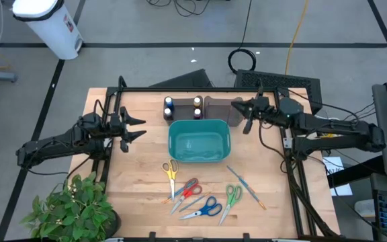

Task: Pick & Place Paint Supplies
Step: Put the blue paint brush into the right black bin

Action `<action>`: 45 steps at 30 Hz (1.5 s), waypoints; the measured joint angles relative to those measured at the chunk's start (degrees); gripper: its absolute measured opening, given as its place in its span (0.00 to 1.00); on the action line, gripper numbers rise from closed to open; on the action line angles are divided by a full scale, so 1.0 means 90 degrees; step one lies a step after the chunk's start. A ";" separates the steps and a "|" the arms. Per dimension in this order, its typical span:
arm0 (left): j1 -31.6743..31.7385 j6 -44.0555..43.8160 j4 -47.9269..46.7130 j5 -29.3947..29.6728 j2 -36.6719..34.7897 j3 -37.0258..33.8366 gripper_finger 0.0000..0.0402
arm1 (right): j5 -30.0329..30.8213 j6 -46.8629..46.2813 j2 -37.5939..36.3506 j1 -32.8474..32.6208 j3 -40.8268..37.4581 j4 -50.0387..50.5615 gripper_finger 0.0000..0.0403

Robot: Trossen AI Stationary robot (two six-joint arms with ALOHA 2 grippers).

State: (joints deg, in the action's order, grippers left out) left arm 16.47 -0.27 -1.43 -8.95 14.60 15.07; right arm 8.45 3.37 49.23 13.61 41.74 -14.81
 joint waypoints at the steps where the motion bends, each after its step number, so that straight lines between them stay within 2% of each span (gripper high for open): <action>1: 0.0000 0.0000 0.0000 0.0000 0.0000 0.0000 0.52 | -0.0003 0.0033 0.0000 0.0118 0.0000 0.0001 0.00; 10: 0.0000 0.0000 0.0000 0.0000 0.0002 0.0000 0.52 | -0.0669 0.0084 0.0057 0.1221 0.0000 0.0061 0.00; 16: -0.0002 0.0000 0.0000 0.0001 0.0000 0.0000 0.52 | -0.1275 0.0371 0.0422 0.1914 0.0000 0.0282 0.00; 22: 0.0000 0.0000 0.0000 0.0000 0.0002 0.0000 0.52 | -0.1302 0.0608 0.1055 0.2402 0.0000 0.0474 0.00; 32: 0.0000 0.0000 0.0000 0.0000 -0.0001 0.0000 0.52 | -0.1302 0.0910 0.1940 0.2528 0.0000 0.0539 0.00; 45: -0.0001 0.0000 0.0000 0.0000 -0.0001 0.0000 0.52 | -0.1290 0.0872 0.2508 0.2526 0.0000 0.0627 0.00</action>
State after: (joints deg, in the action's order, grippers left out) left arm 16.46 -0.27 -1.43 -8.95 14.59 15.07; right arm -3.16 11.22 71.81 36.34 41.74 -9.17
